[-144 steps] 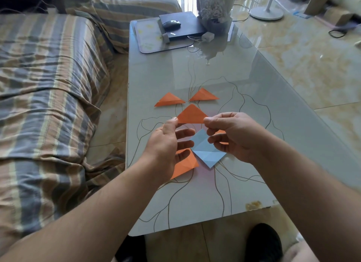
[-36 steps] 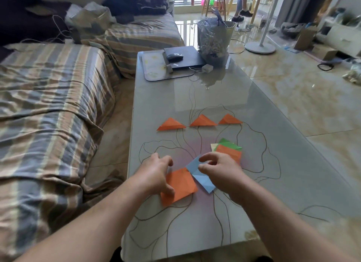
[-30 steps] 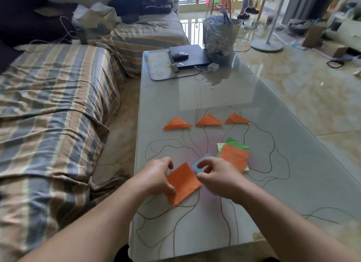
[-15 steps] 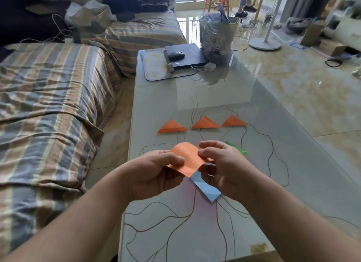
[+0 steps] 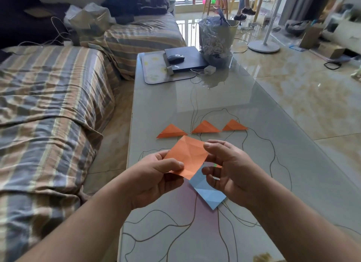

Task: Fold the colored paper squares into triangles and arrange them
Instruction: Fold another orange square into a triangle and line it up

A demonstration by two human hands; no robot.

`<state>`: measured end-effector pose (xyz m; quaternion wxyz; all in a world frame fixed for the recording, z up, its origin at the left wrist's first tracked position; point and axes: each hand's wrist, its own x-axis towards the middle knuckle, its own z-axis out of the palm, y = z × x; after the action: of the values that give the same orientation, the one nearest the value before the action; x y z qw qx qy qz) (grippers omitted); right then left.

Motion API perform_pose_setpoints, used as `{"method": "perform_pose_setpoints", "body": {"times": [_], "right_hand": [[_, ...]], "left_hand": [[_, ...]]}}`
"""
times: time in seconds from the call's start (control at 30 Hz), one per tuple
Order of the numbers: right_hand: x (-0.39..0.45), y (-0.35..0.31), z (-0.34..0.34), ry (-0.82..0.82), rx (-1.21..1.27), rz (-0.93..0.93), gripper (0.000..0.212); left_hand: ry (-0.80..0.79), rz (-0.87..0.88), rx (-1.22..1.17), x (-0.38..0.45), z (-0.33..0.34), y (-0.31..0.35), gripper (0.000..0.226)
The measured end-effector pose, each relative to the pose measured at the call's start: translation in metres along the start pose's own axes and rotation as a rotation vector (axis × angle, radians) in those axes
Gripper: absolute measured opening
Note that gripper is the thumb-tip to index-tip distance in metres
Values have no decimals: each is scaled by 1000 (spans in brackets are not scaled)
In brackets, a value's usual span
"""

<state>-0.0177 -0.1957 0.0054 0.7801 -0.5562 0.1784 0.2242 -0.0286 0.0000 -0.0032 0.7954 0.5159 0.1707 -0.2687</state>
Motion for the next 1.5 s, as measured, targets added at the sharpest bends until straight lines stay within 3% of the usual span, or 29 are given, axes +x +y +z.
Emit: {"method": "perform_pose_setpoints", "body": {"times": [0.2, 0.43, 0.7, 0.83, 0.9, 0.97, 1.1, 1.2, 1.33, 1.5], "right_hand": [[2, 1, 1, 17, -17, 0, 25], [5, -1, -2, 24, -79, -11, 24], [6, -2, -6, 1, -146, -44, 20], [4, -1, -8, -22, -401, -316, 15], [4, 2, -10, 7, -640, -532, 19], [4, 3, -11, 33, -790, -616, 23], [9, 7, -13, 20, -738, -618, 28], [10, 5, -13, 42, -728, -650, 32], [7, 9, -12, -55, -626, -619, 25], [2, 15, -2, -112, -436, -405, 29]], "left_hand": [[-39, 4, 51, -5, 1, 1, 42], [16, 8, 119, -8, -1, 4, 21], [95, 37, 184, -7, -3, 3, 20], [244, 245, 379, -1, -2, -3, 22], [317, 367, 389, 1, -3, -3, 25], [313, 424, 320, 1, -1, -1, 29], [218, 399, 92, -5, 4, 3, 45], [191, 376, 10, -7, 1, 5, 39], [273, 380, 123, -4, 2, 2, 8], [303, 372, 204, -4, 3, -1, 19]]}}
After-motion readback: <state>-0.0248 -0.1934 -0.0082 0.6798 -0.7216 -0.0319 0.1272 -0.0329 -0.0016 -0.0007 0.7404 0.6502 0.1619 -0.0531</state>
